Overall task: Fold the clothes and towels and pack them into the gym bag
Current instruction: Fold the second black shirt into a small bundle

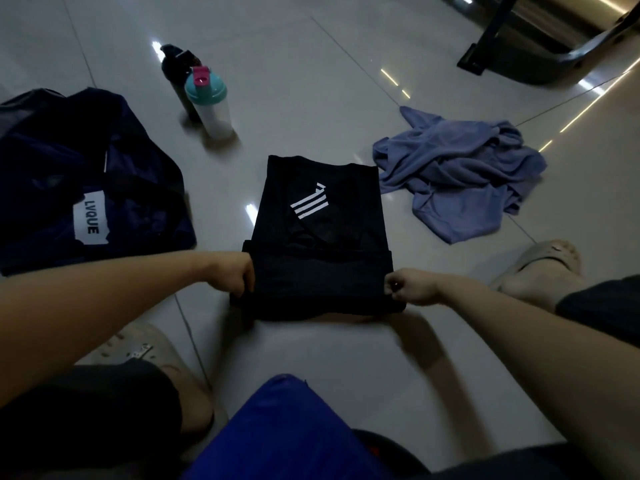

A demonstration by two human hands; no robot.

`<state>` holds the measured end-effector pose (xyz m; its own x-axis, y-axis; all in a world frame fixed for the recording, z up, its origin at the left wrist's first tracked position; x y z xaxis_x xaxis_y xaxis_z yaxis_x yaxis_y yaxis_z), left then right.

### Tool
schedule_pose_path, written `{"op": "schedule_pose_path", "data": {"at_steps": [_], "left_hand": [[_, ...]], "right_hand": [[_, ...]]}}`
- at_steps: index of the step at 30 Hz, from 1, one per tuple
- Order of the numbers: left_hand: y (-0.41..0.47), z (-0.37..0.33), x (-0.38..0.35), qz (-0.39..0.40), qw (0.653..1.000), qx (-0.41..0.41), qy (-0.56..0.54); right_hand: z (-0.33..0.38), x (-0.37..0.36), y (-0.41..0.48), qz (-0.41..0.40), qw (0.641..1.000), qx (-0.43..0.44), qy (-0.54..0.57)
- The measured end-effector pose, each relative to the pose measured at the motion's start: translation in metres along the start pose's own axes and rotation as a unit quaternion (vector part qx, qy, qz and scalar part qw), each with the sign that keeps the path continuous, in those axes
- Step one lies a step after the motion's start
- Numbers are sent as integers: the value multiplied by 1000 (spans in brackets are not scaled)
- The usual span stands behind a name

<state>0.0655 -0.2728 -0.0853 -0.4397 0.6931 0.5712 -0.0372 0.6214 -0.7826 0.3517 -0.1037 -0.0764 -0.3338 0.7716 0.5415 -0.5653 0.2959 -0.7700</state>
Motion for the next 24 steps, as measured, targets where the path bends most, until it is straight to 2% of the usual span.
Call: {"op": "schedule_pose_path", "data": {"at_steps": [3, 5, 7, 10, 13, 17, 21, 24], "left_hand": [[-11, 9, -1, 45, 992, 40, -110], [-26, 8, -1, 95, 970, 47, -218], [-40, 5, 0, 143, 948, 43, -282], [-55, -2, 8, 192, 938, 26, -288], [-64, -12, 25, 205, 938, 21, -279], [-59, -11, 57, 139, 928, 17, -344], [-29, 16, 86, -7, 915, 16, -403], [0, 39, 99, -101, 895, 35, -434]], "right_hand": [[-13, -1, -13, 47, 994, -43, 91], [-18, -3, -23, 84, 988, -63, 111], [-18, -1, -33, 105, 983, -71, 136], [-13, 10, -50, 133, 971, -65, 187], [-8, 26, -59, 141, 964, -46, 220], [-3, 66, -52, 25, 965, -4, 260], [-12, 99, -26, -139, 944, -5, 300], [-15, 111, 1, -196, 922, -7, 335]]}}
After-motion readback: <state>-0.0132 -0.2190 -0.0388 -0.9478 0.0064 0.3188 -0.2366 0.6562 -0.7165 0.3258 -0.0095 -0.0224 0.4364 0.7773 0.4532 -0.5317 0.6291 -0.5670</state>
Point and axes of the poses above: each hand's wrist, its own y-axis towards the middle knuckle, its own x-axis out of the back of the hand, z = x × y, the point moved 7 cm from there along y, towards the middle knuckle
